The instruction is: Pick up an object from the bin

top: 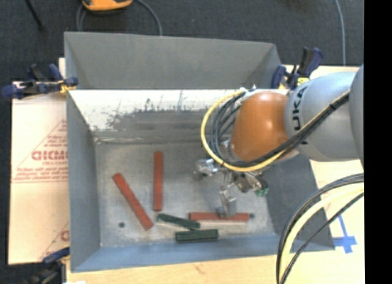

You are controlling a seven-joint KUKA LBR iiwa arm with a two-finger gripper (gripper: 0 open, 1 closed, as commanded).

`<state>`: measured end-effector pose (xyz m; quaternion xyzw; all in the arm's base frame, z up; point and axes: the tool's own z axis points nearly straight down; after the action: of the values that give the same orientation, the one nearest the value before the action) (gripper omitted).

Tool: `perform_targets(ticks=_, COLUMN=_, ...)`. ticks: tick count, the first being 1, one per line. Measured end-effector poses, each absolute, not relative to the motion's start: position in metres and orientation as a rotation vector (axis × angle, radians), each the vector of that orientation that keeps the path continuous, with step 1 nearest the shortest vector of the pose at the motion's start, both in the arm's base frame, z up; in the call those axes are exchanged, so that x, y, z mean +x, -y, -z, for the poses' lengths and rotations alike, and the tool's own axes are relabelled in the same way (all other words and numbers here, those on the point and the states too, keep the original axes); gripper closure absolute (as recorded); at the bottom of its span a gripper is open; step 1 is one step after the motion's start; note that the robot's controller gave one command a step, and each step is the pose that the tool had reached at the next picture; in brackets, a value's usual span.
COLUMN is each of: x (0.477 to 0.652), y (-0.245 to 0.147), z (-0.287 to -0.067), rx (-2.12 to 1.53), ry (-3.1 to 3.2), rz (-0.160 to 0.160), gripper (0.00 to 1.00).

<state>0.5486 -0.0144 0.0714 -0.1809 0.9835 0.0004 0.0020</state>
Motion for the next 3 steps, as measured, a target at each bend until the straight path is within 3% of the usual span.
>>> perform_targets(ticks=1, x=0.511, y=0.002, z=-0.086, rx=-0.56, ry=-3.087, rz=-0.001, gripper=0.0)
perform_targets(ticks=2, x=0.487, y=0.004, z=-0.102, rx=-0.628, ry=-3.078, rz=0.0, gripper=0.0)
perform_targets(ticks=3, x=0.481, y=-0.02, z=-0.075, rx=-0.58, ry=-3.085, rz=0.001, gripper=1.0)
